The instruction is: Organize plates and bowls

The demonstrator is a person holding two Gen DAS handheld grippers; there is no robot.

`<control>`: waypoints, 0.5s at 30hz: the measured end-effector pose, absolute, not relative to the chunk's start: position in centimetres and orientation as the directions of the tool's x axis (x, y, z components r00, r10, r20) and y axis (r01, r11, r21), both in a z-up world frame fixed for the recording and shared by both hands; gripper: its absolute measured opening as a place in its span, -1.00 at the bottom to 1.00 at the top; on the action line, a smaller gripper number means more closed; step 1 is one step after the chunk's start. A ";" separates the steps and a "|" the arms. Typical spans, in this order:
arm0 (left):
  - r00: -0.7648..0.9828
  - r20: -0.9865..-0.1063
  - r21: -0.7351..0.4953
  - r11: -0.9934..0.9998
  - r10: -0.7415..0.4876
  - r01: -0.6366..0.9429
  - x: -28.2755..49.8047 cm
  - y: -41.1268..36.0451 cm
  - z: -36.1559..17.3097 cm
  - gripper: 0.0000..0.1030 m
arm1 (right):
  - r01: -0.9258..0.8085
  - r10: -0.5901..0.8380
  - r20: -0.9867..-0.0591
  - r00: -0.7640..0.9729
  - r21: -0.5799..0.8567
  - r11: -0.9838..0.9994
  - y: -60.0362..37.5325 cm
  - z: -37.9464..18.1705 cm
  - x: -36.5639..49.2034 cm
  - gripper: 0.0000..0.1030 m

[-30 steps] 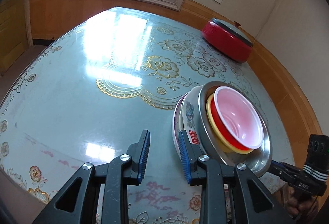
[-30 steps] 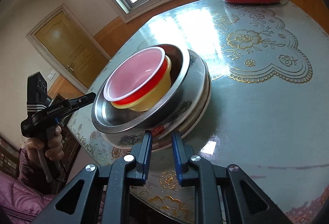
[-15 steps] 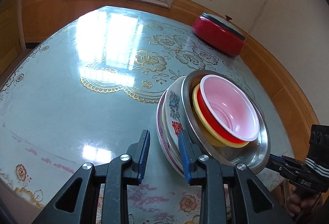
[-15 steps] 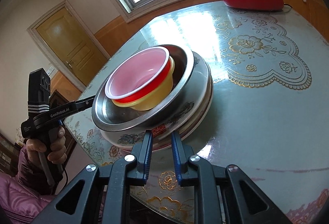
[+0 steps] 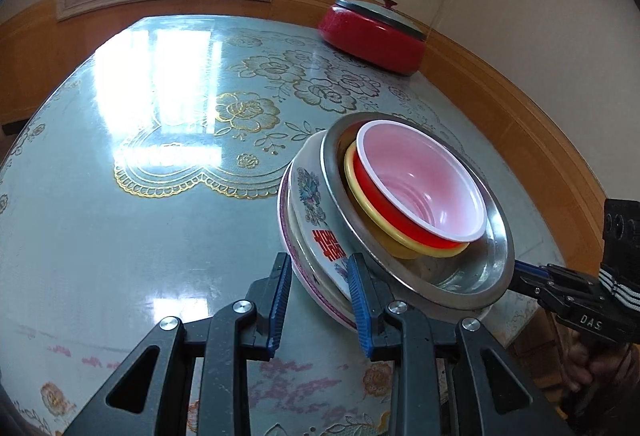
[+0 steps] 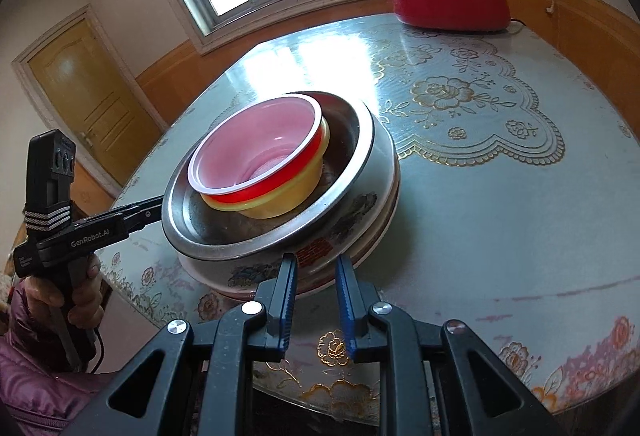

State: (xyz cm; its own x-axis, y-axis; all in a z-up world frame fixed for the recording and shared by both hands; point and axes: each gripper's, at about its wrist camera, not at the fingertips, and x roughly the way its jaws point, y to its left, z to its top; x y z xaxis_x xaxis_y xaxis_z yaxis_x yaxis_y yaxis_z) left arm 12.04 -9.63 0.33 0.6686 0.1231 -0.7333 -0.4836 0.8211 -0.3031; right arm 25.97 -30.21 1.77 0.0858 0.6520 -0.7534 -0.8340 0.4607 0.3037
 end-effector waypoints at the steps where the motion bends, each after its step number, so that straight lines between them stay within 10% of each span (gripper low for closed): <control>1: 0.673 -0.733 -0.304 0.838 0.099 -0.454 12.1 -9.4 0.4 -0.42 | -0.821 0.646 -0.755 0.112 0.296 0.488 -30.2 1.8 25.7 -0.62; 15: 0.662 -0.744 -0.241 0.959 -0.085 -0.148 11.4 -6.9 0.6 -0.37 | -0.494 0.481 -0.777 0.407 0.255 0.831 -29.5 2.5 20.2 -0.62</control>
State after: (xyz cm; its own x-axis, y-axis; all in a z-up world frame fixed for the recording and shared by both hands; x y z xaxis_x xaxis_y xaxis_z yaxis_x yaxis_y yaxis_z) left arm 11.42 -6.94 0.58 0.6624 -0.0849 -0.7443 -0.1478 0.9592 -0.2409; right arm 20.20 -29.48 2.50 0.4071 0.4808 -0.7766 -0.4942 0.8310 0.2554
